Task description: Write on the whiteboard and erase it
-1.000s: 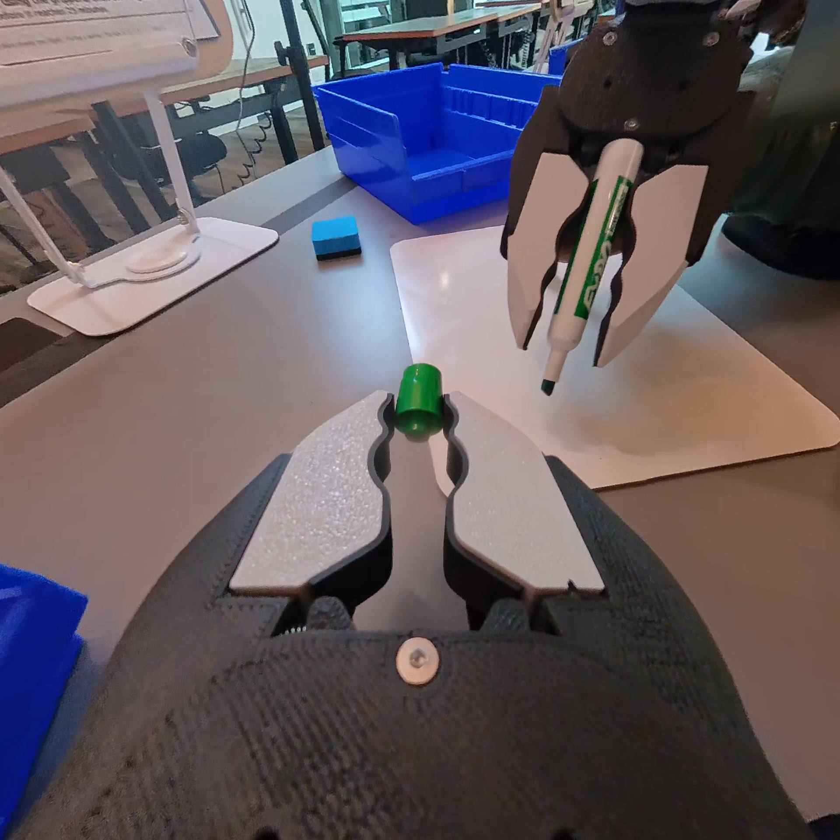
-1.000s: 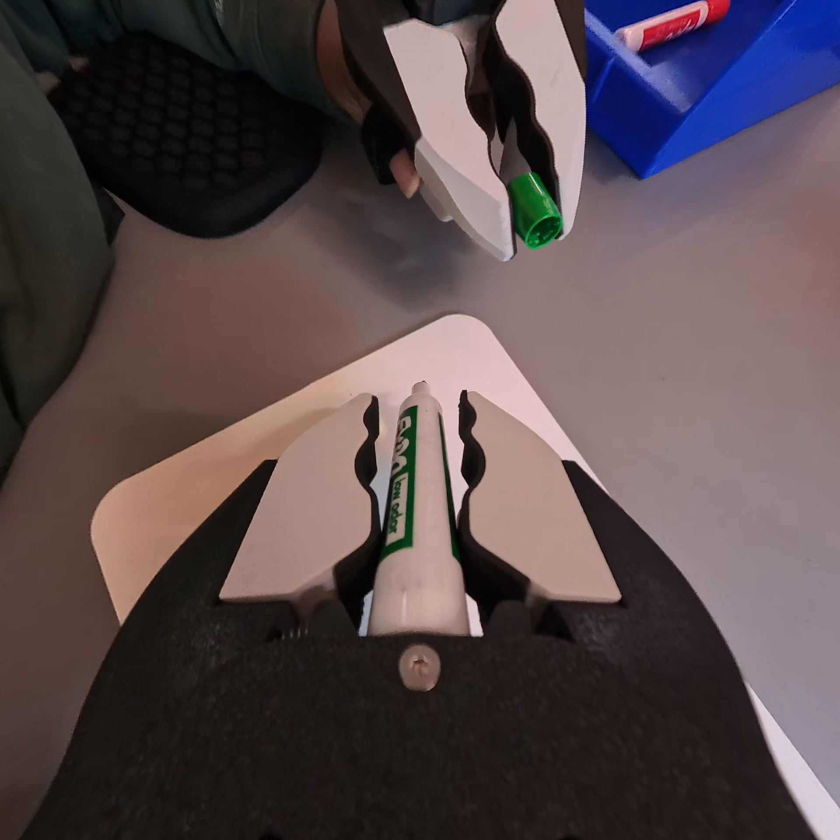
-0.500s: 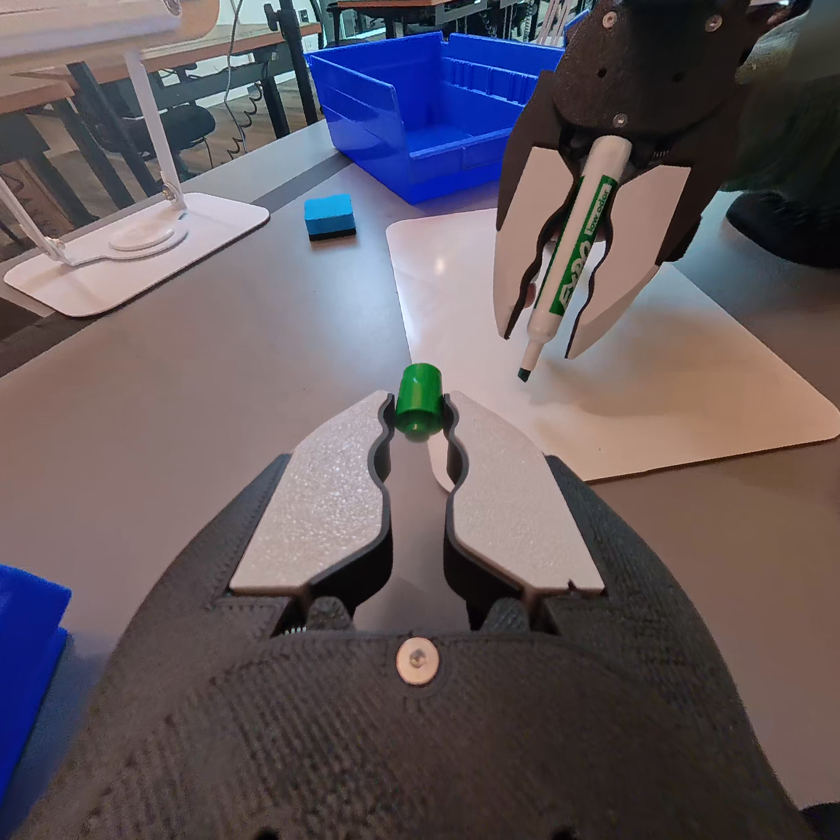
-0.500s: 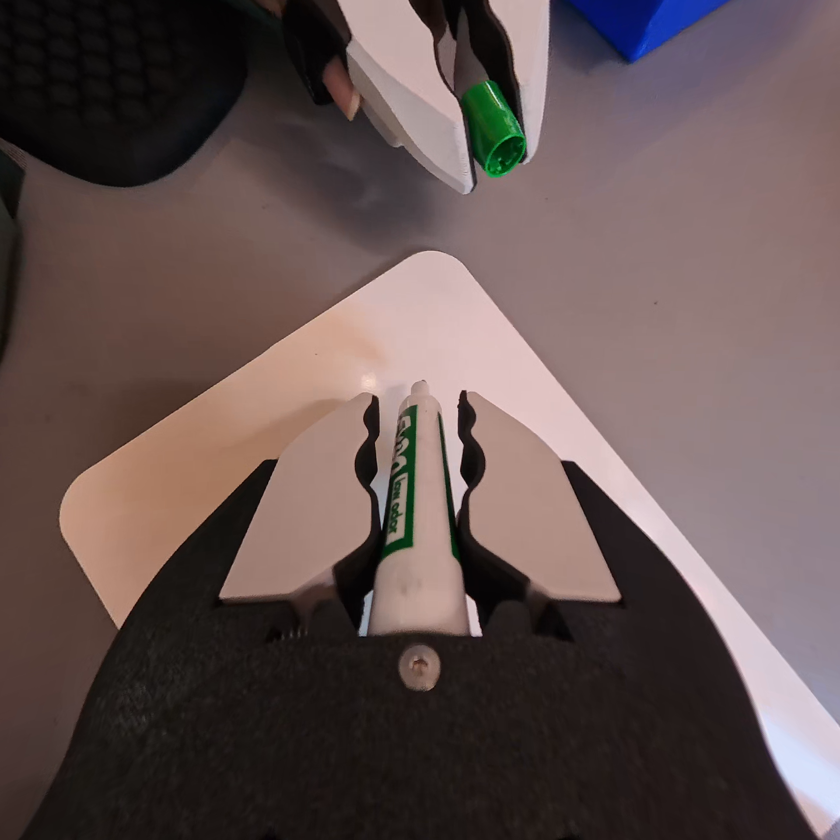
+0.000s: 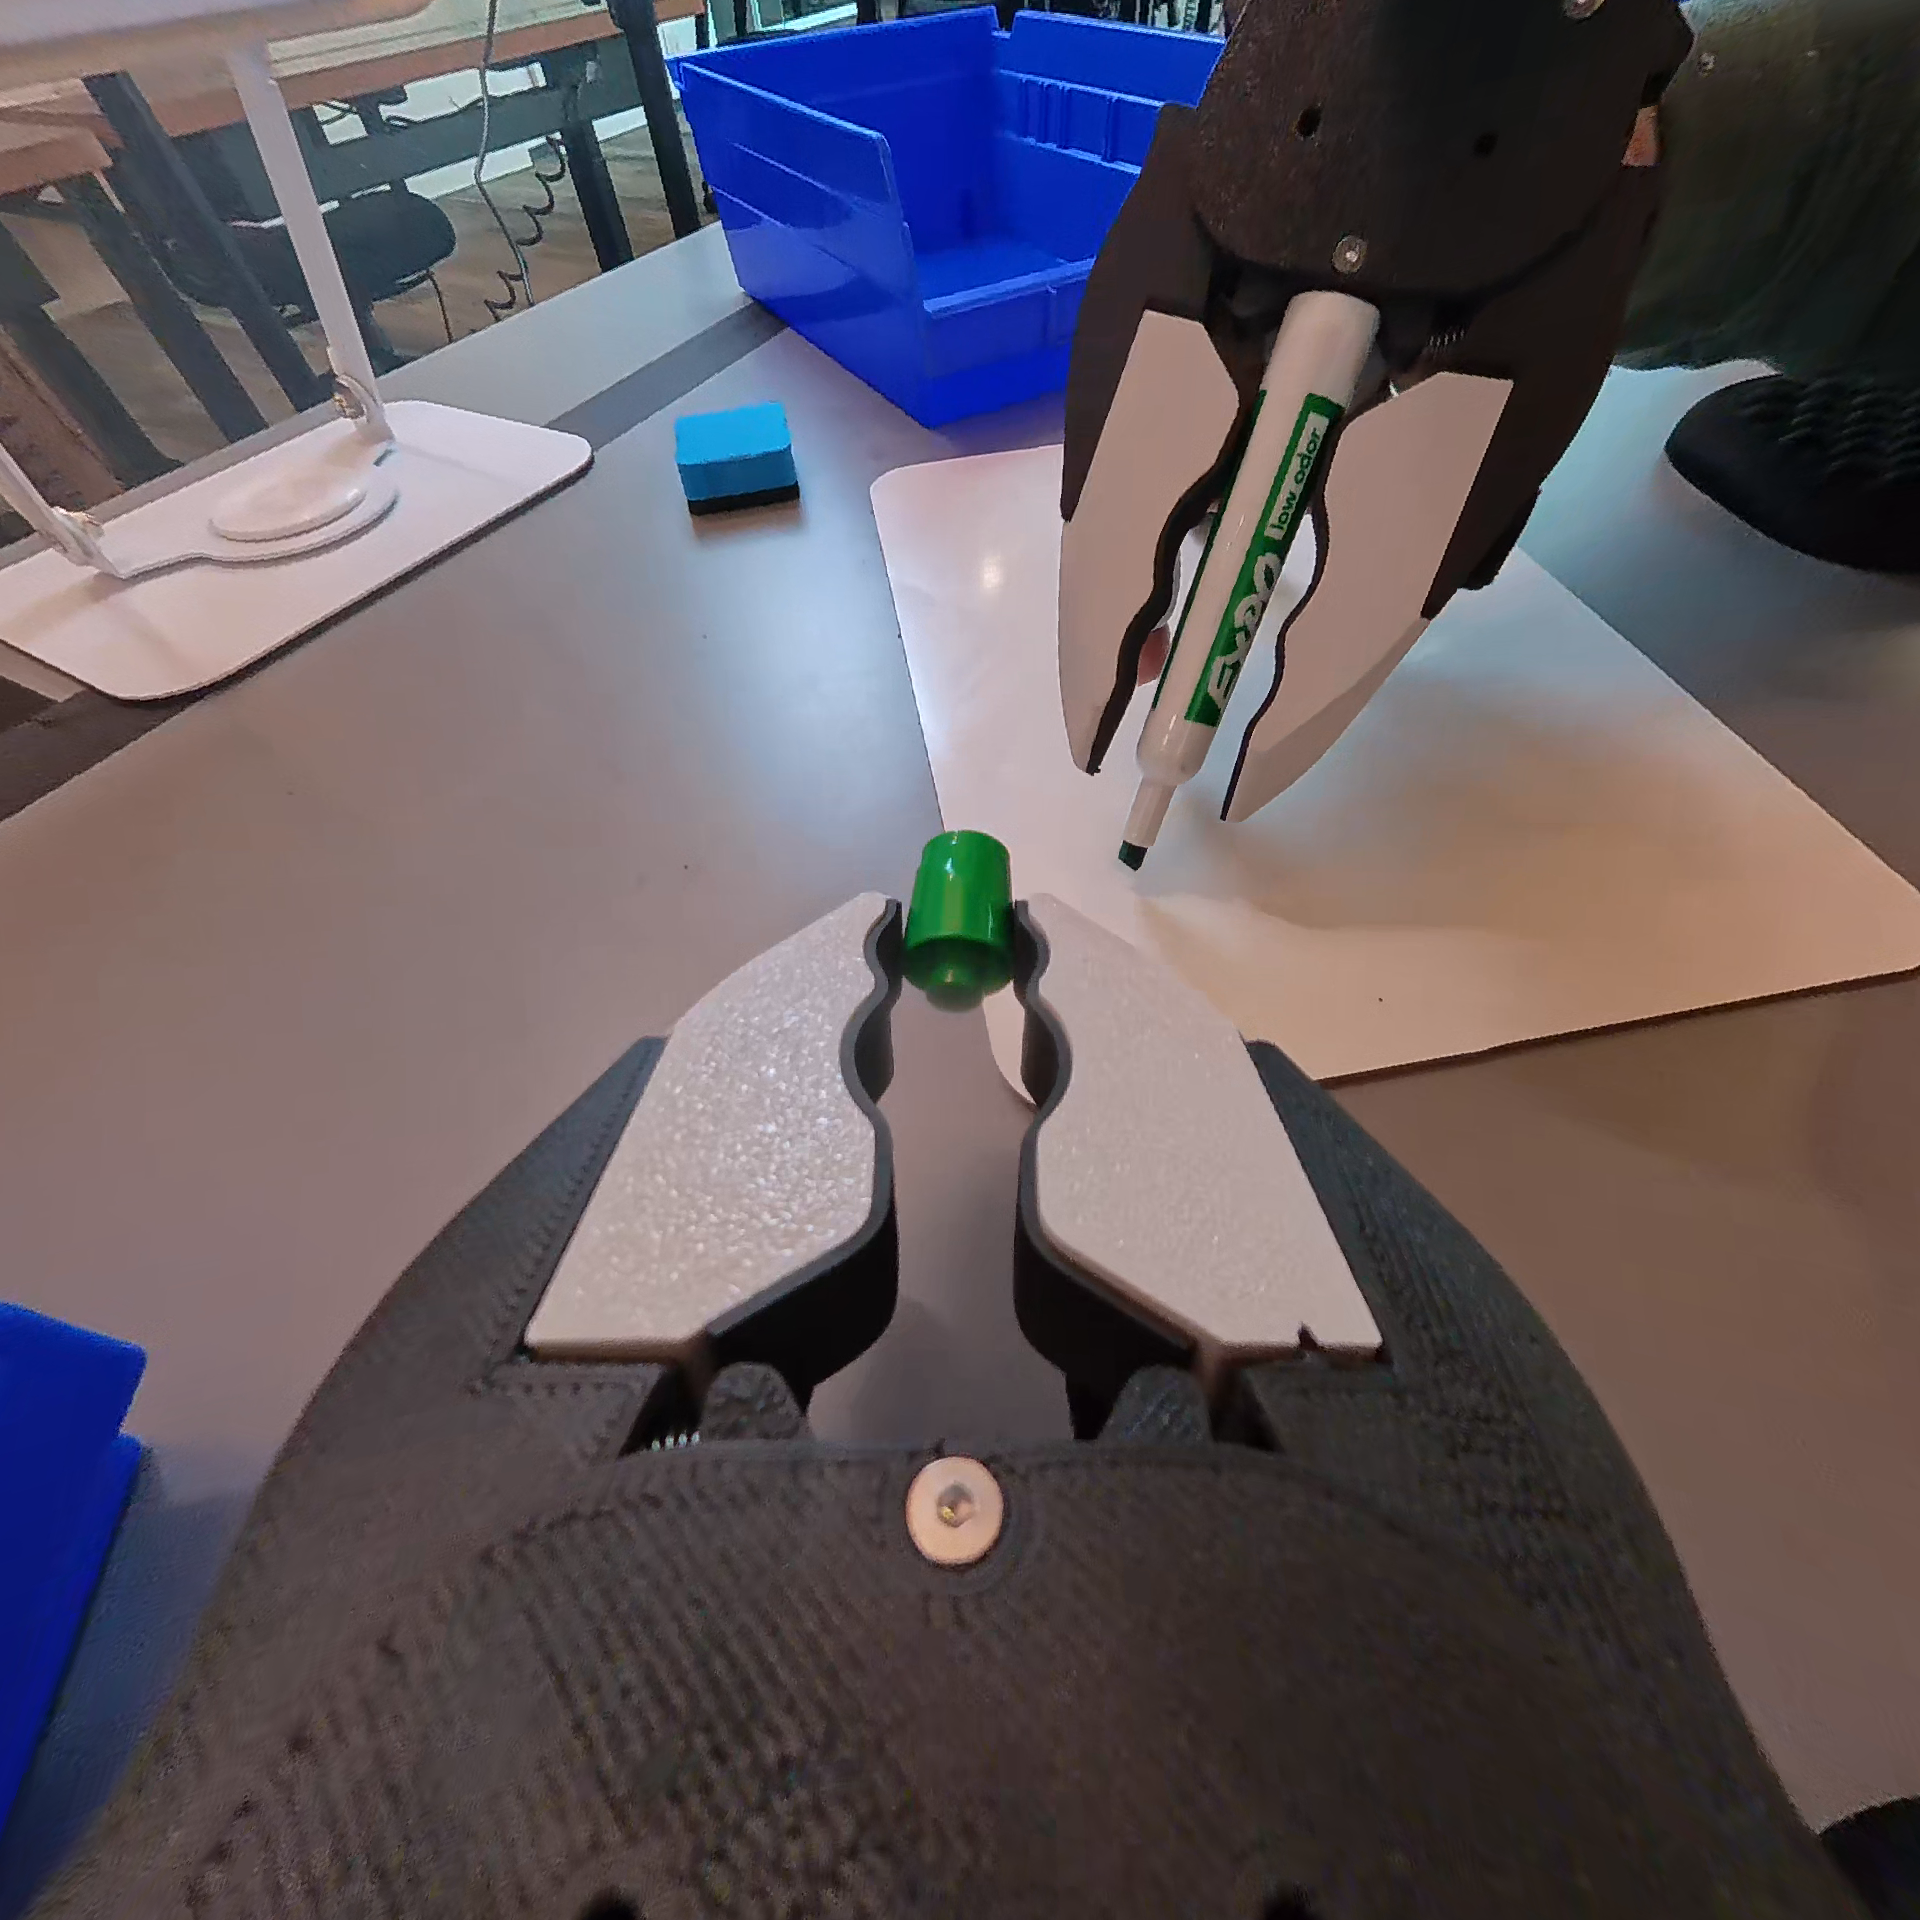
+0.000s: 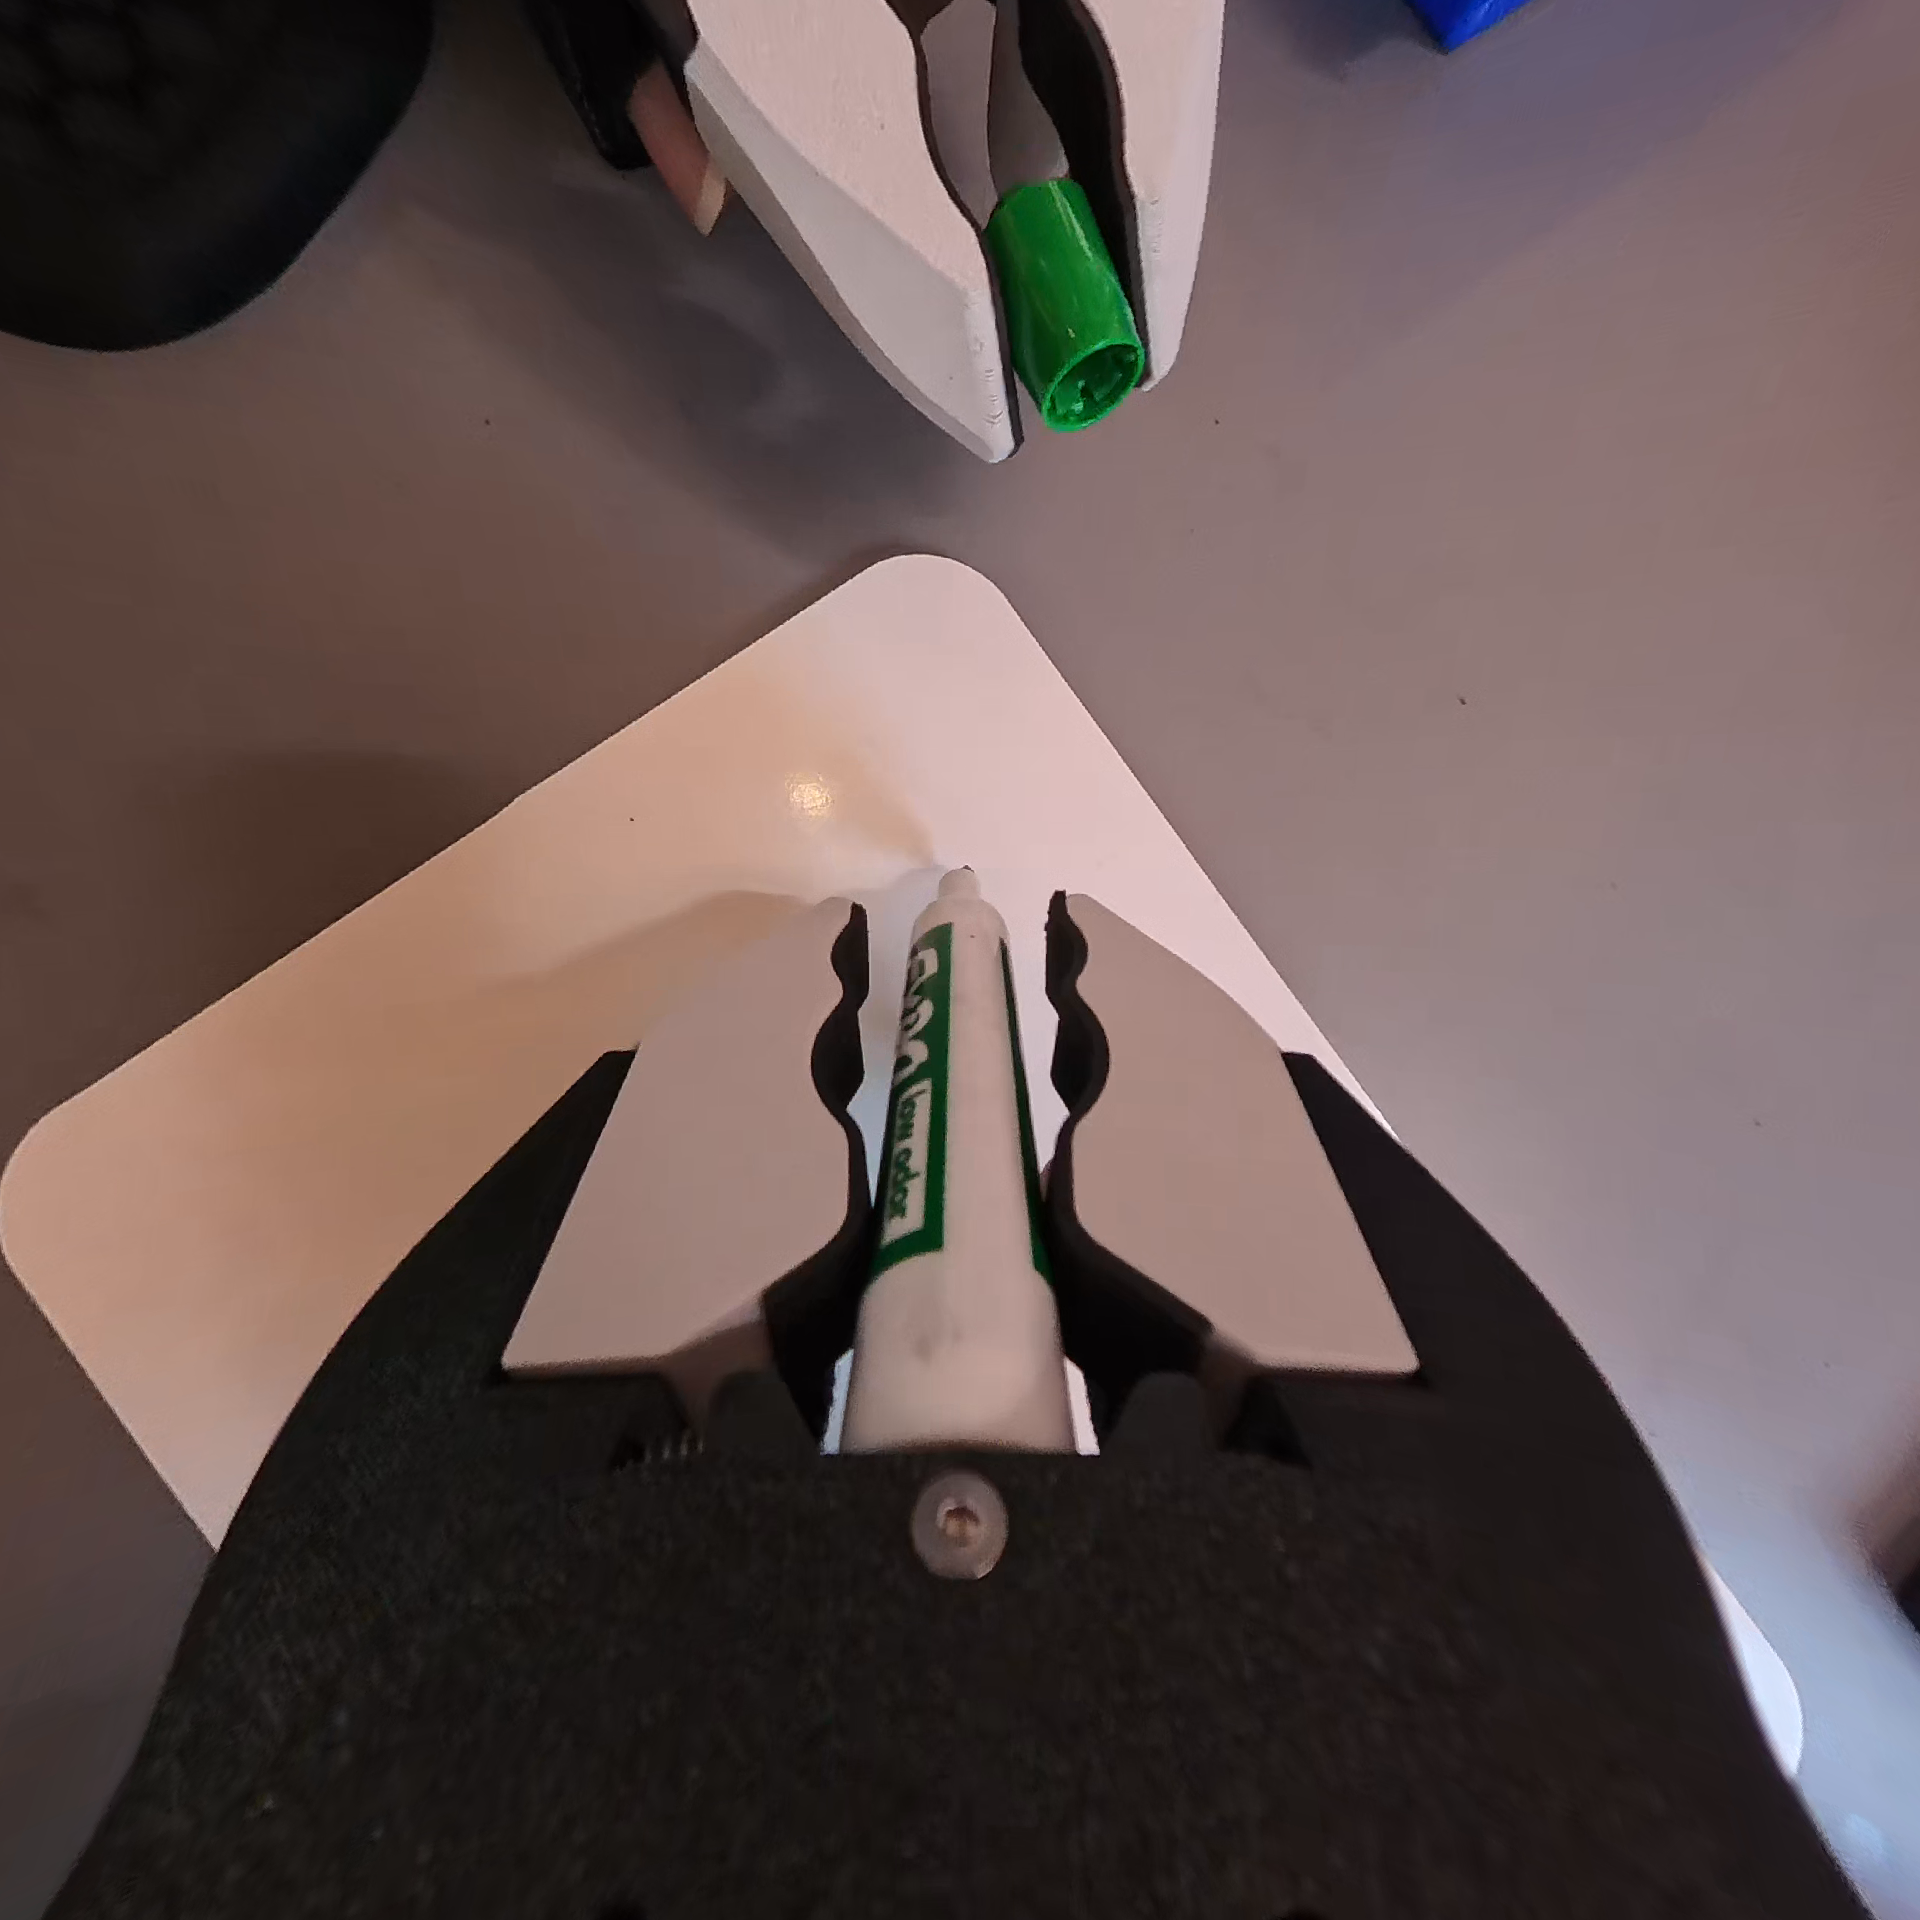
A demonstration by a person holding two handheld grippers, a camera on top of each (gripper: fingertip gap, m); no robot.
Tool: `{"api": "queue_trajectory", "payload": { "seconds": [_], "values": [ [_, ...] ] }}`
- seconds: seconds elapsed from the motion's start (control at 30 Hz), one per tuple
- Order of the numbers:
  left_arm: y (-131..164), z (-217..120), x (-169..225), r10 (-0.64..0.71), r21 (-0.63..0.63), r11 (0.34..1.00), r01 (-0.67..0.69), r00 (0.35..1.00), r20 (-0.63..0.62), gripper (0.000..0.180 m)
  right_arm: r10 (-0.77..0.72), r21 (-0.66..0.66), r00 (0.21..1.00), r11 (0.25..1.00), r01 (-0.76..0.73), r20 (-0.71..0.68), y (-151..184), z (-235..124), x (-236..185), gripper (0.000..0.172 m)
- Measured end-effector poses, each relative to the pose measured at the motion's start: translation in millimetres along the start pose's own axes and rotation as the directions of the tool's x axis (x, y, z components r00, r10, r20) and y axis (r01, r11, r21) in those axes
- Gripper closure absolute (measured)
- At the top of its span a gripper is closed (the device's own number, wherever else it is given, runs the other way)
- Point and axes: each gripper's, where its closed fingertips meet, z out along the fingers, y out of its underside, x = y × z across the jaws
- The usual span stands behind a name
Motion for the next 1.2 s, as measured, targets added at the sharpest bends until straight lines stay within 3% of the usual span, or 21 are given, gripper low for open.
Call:
{"api": "queue_trajectory", "payload": {
  "seconds": [0.73, 1.2],
  "values": [
    [2, 2, -1, 0.009, -0.018, 1.000, -0.009, 1.000, 0.004, 0.160, -0.091, -0.064, 0.996, 0.994, 0.090, -0.010, -7, 10, -5, 0.137],
    [5, 3, 0, 0.012, -0.032, 0.999, -0.012, 1.000, -0.003, 0.160, -0.133, -0.074, 0.988, 0.987, 0.139, 0.082, -5, 5, -55, 0.137]
  ]
}}
